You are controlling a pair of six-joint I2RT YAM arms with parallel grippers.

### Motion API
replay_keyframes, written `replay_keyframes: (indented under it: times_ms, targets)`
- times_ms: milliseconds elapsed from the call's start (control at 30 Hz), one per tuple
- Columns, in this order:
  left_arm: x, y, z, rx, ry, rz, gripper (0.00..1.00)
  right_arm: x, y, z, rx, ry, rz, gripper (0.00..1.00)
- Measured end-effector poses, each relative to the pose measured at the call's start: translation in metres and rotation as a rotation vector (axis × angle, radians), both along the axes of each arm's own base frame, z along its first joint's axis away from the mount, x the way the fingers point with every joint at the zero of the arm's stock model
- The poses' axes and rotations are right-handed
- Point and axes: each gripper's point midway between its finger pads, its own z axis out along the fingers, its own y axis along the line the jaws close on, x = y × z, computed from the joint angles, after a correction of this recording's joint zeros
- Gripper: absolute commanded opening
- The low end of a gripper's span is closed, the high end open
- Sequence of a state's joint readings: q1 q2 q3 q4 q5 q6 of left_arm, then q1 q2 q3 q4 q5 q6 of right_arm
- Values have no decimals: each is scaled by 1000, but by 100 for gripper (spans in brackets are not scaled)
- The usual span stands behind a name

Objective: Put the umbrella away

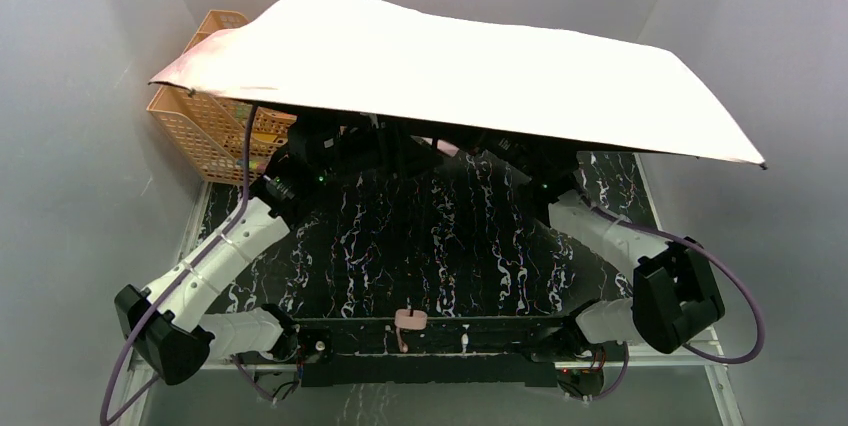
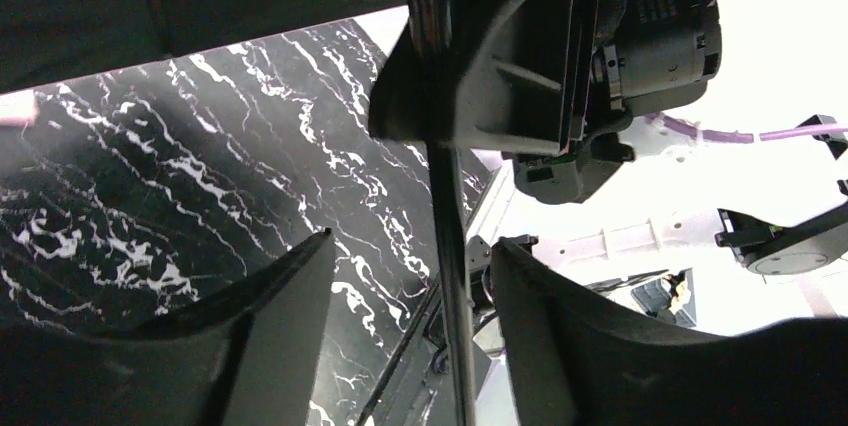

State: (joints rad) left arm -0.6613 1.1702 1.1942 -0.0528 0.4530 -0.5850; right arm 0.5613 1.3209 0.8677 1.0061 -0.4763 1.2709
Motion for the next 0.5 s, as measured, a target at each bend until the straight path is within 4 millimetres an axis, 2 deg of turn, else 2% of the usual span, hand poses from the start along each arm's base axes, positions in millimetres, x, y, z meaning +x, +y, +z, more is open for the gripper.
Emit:
replay_keyframes:
  times_ms: [133, 233, 267, 367, 400, 500]
  targets:
    - [2, -9, 7, -44, -6, -28, 31, -13, 1, 9, 36, -26, 72, 0]
    - [-1, -15, 16, -83, -12, -61, 6, -14, 0, 12, 42, -31, 80, 0]
    - [-3, -16, 19, -94, -15, -69, 0, -13, -1, 13, 43, -31, 80, 8]
    - [-4, -18, 23, -118, 7, -71, 0, -13, -2, 17, 44, -62, 68, 43]
    - [-4, -18, 23, -119, 6, -70, 0, -13, -2, 19, 42, -68, 64, 51]
    - [0, -17, 21, -109, -1, -53, 0, -12, -4, 18, 14, -62, 35, 60]
